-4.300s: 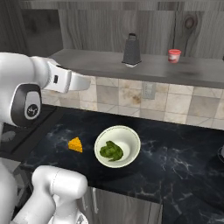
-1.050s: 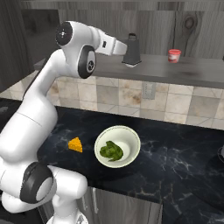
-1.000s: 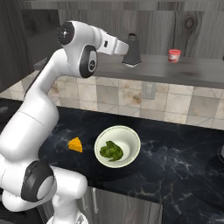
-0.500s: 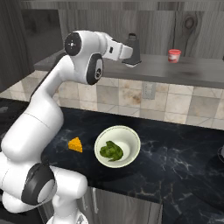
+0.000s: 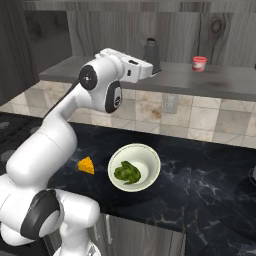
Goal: Pick the cheese from the fridge and the cheese grater from the cabinet and place them next to the salad bowl.
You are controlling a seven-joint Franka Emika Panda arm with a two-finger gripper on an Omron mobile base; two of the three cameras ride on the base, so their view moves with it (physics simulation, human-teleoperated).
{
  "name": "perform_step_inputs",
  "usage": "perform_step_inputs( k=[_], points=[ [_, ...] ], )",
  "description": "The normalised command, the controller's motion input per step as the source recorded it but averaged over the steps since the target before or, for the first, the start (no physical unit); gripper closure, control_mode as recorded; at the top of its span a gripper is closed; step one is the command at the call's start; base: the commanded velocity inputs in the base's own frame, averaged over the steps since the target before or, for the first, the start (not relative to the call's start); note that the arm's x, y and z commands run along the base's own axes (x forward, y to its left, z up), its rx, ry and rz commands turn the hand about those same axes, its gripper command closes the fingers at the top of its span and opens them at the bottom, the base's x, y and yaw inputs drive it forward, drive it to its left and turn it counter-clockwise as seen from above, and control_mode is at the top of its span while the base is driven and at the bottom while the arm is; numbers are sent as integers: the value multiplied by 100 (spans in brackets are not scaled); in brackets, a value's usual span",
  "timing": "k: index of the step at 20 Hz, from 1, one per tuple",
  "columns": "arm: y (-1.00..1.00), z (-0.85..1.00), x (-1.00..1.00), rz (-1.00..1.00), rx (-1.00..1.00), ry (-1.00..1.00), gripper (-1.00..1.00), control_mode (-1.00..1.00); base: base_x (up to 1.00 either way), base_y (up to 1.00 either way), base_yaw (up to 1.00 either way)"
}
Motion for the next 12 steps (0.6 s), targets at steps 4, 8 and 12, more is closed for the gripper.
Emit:
perform_step_inputs(
  k=[4,8,12],
  points=[
    [-17,0,6,0,-16,0,-100,-100,0,0,0],
    [-7,-1,1,0,-2,0,-100,-100,0,0,0],
    [0,0,2,0,0,0,-100,-100,0,0,0]
  ],
)
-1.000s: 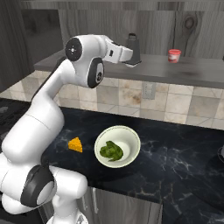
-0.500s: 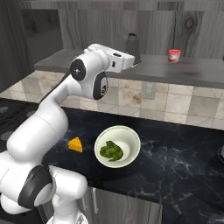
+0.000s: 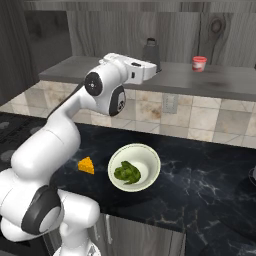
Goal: Pick the cheese from the fridge and the cheese grater from the cabinet and place them next to the salad bowl.
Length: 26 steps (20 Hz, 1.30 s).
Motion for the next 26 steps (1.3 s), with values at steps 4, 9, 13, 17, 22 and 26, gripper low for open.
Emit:
perform_step_inputs(
  k=[4,9,13,17,22,26],
  points=[
    [0,0,18,0,0,0,-100,-100,0,0,0],
    [0,1,19,0,0,1,-100,-100,0,0,0],
    [0,18,13,0,0,9,-100,-100,0,0,0],
    [-5,19,8,0,0,10,-100,-100,0,0,0],
    [-2,0,3,0,0,3,-100,-100,0,0,0],
    [-5,-3,1,0,0,0,-100,-100,0,0,0]
  ],
)
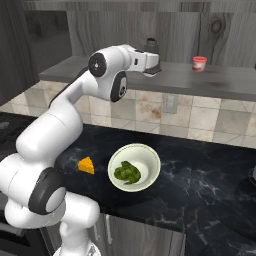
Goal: Pick the cheese from the fridge and the cheese grater from the cabinet and place them next to the salad bowl.
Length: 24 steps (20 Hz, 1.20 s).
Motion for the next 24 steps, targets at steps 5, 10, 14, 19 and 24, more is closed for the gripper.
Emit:
perform_step_inputs(
  k=[5,10,14,19,24],
  points=[
    [-25,-1,17,0,0,1,-100,-100,0,0,0],
    [-8,0,12,0,0,0,-100,-100,0,0,0],
    [0,0,3,0,0,0,-100,-100,0,0,0],
    [0,0,18,0,0,0,-100,-100,0,0,0],
    [0,-2,20,0,0,0,-100,-100,0,0,0]
  ],
)
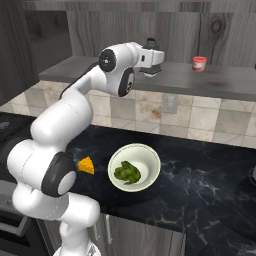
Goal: Pick the cheese from the fridge and the cheese grater from the cabinet and place them next to the salad bowl.
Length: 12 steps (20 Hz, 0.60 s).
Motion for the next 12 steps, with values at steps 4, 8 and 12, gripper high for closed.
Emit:
perform_step_inputs(
  k=[4,8,12],
  points=[
    [-13,-4,15,0,0,0,-100,-100,0,0,0],
    [-18,0,5,0,0,0,-100,-100,0,0,0],
    [-11,0,0,0,0,0,-100,-100,0,0,0]
  ],
)
